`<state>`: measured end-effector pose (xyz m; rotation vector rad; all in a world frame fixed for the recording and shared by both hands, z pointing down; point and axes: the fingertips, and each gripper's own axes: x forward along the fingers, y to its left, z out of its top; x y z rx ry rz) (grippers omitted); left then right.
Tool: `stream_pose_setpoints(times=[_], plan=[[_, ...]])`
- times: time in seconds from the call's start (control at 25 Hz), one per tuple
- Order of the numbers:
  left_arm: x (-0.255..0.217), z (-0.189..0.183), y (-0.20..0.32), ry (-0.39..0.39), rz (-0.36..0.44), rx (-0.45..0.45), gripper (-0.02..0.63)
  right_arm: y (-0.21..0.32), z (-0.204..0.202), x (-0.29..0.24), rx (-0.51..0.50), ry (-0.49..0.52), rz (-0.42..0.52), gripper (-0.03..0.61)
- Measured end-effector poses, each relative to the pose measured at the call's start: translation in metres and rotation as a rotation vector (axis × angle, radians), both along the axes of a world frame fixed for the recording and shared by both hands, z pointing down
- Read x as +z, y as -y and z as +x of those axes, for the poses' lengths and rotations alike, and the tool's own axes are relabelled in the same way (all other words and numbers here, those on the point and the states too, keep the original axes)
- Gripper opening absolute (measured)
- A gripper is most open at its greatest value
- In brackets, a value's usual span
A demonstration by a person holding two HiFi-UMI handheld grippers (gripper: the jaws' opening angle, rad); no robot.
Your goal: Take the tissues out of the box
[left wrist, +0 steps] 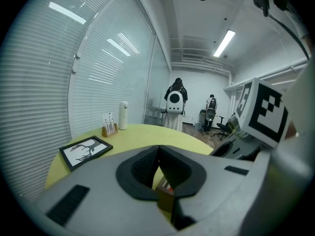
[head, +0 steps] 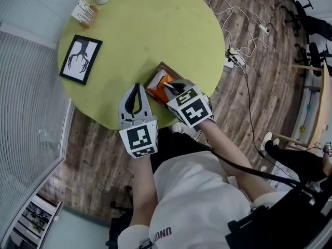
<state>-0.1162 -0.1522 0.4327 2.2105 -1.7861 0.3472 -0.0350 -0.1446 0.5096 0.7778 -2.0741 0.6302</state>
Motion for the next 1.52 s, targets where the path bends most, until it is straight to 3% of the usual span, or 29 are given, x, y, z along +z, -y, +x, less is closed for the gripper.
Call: stream_pose_setpoints(times=[0.92, 1.52], plan=[[-0.012, 0.003, -0.003, 0.0, 0.048, 0.0, 0.014, 0.001, 0.008, -0.023, 0.038, 0.085, 0.052, 0.021], [-0.017, -0.005, -0.008, 0.01, 0.071, -0.054, 0.014, 0.003, 0.006, -0.036, 0.032, 0.128, 0.101, 0.02]])
